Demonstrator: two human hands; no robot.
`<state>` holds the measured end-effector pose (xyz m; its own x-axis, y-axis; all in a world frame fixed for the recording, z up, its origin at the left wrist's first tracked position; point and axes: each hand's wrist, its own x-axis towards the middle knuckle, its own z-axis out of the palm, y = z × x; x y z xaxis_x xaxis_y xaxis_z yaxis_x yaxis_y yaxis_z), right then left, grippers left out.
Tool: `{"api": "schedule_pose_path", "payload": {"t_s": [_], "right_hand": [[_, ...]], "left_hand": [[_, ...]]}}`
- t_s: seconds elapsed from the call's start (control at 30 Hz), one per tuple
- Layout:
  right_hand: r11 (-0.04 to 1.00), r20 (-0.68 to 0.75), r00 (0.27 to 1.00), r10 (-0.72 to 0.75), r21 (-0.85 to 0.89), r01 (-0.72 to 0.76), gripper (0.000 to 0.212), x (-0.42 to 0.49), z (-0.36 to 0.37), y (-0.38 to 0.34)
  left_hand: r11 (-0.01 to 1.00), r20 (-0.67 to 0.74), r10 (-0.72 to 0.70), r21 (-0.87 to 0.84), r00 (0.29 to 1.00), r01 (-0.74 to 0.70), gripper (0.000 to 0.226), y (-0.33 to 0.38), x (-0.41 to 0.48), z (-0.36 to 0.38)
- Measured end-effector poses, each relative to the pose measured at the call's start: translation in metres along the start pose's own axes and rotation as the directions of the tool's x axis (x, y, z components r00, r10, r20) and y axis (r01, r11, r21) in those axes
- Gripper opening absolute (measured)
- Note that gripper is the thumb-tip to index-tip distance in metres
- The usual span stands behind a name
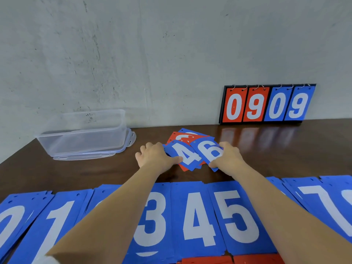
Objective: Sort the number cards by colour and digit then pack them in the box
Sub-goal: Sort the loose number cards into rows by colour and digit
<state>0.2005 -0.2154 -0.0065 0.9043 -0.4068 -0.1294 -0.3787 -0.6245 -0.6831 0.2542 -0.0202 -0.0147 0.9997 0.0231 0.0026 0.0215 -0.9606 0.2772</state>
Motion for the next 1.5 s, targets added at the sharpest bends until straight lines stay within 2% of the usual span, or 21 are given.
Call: {"api": "schedule_pose_path", "payload": {"t_s": [0.1,0.23,0.33,0.4,0.5,0.57,0.67,0.73,0.93,1.03,1.23,1.33,1.43,1.5], "right_hand": [[0.997,-0.003,1.0,-0.001,0.08,0.001,0.076,0.001,-0.001,0.002],[0.972,-0.095,0.995,-0.02,0.232,0.041,0.053,0.002,0.001,0.007],[0.926,-0.168,0.985,0.042,0.378,0.025,0.053,0.001,0.001,0.007],[0.891,-0.154,0.985,0.082,0.454,-0.003,0.049,0.001,0.0,0.006],[0.879,-0.1,0.99,0.097,0.476,-0.038,0.022,0.0,-0.001,0.005],[0.874,-0.082,0.992,0.093,0.484,-0.042,0.012,-0.003,-0.003,0.004],[0.85,-0.074,0.994,0.075,0.527,-0.025,0.015,-0.009,-0.007,0.001],[0.824,-0.084,0.995,0.055,0.566,0.002,0.011,-0.014,-0.012,-0.003],[0.782,-0.12,0.993,-0.021,0.616,0.091,0.006,-0.037,-0.037,-0.009],[0.799,-0.108,0.993,-0.043,0.593,0.099,0.012,-0.051,-0.053,-0.003],[0.828,-0.083,0.995,-0.054,0.553,0.091,0.017,-0.075,-0.088,0.027],[0.859,-0.063,0.998,-0.031,0.508,0.059,0.014,-0.086,-0.104,0.046],[0.878,-0.035,0.999,-0.002,0.479,0.019,0.016,-0.097,-0.116,0.068],[0.884,-0.024,0.999,0.031,0.467,-0.016,0.015,-0.104,-0.122,0.081]], "left_hand": [[1.0,-0.002,0.016,0.01,1.0,-0.016,0.077,0.001,0.002,0.0],[0.998,-0.046,0.049,-0.028,0.998,-0.05,0.063,0.006,0.001,0.002],[0.992,-0.106,0.075,-0.089,0.992,-0.084,0.057,0.01,-0.001,0.004],[0.98,-0.119,0.082,-0.173,0.99,-0.102,0.055,0.012,-0.003,0.003],[0.948,-0.097,0.075,-0.301,0.992,-0.101,0.059,0.015,-0.006,0.003],[0.927,-0.117,0.066,-0.36,0.991,-0.104,0.068,0.017,-0.006,0.003],[0.867,-0.151,0.037,-0.487,0.988,-0.107,0.083,0.02,-0.007,0.0],[0.793,-0.155,-0.001,-0.602,0.988,-0.094,0.081,0.019,-0.005,-0.007],[0.613,-0.105,0.005,-0.786,0.994,-0.086,0.024,0.011,-0.028,-0.045],[0.528,-0.096,0.02,-0.844,0.995,-0.092,0.007,0.005,-0.052,-0.057],[0.552,-0.006,0.078,-0.833,0.997,-0.048,0.012,-0.008,-0.099,-0.066],[0.57,0.073,0.138,-0.821,0.988,-0.019,0.004,-0.015,-0.119,-0.063],[0.577,0.126,0.141,-0.816,0.982,0.022,0.018,-0.025,-0.127,-0.054],[0.623,0.145,0.129,-0.781,0.981,0.033,0.026,-0.028,-0.131,-0.046]]}}
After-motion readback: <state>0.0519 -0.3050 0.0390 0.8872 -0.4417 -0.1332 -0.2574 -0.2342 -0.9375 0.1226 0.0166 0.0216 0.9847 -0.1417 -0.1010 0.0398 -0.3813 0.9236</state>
